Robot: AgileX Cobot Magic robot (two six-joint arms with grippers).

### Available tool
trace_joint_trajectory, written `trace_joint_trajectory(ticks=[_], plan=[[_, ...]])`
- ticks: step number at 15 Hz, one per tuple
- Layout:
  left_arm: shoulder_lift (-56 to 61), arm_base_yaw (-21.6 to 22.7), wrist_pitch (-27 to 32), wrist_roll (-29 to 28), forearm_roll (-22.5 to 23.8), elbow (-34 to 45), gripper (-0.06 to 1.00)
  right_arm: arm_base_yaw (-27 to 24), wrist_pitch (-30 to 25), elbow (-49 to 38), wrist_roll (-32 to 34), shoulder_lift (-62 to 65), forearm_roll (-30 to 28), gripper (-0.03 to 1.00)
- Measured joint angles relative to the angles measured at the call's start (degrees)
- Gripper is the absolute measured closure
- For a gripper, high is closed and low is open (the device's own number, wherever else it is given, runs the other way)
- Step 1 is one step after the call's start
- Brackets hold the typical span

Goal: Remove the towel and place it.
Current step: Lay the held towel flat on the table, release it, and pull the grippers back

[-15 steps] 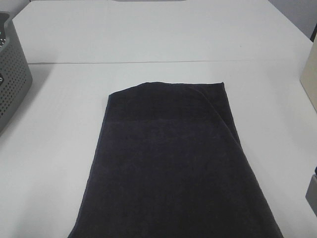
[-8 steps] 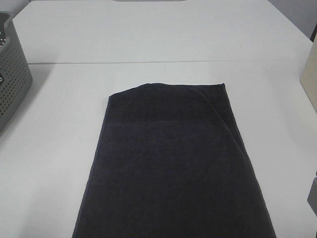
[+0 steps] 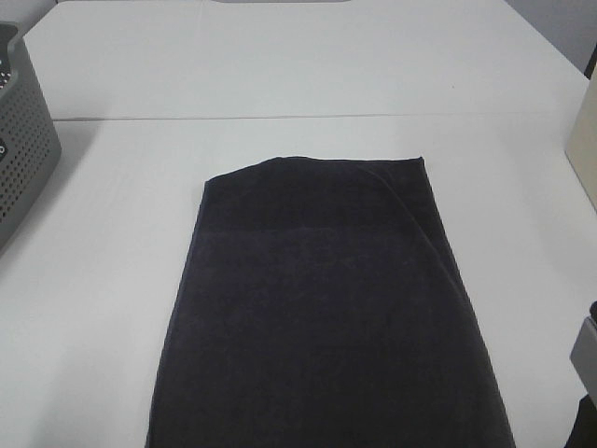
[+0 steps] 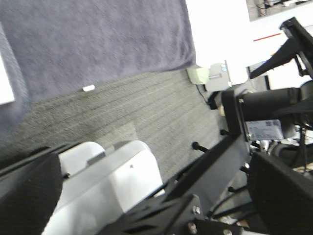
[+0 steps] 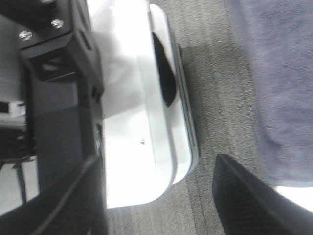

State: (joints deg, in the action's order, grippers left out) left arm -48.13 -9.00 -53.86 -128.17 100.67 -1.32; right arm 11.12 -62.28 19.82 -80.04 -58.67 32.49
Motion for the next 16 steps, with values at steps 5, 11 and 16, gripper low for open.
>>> trace_joint_trajectory(ticks=[5,11,16], plan=[[0.0,0.0,15.0,2.3,-0.2,-17.1,-0.01,0.0,9.9,10.0,15.9,0.0,2.2,0.33],[-17.8,0.0,38.3,11.6,-0.3,-36.7,0.04,0.0,28.4,26.5,40.9,-4.8,2.4,0.33],[-43.7,0.1,33.2,10.0,-0.4,-60.2,0.04,-0.3,24.9,42.3,45.6,-22.9,-2.1,0.33]])
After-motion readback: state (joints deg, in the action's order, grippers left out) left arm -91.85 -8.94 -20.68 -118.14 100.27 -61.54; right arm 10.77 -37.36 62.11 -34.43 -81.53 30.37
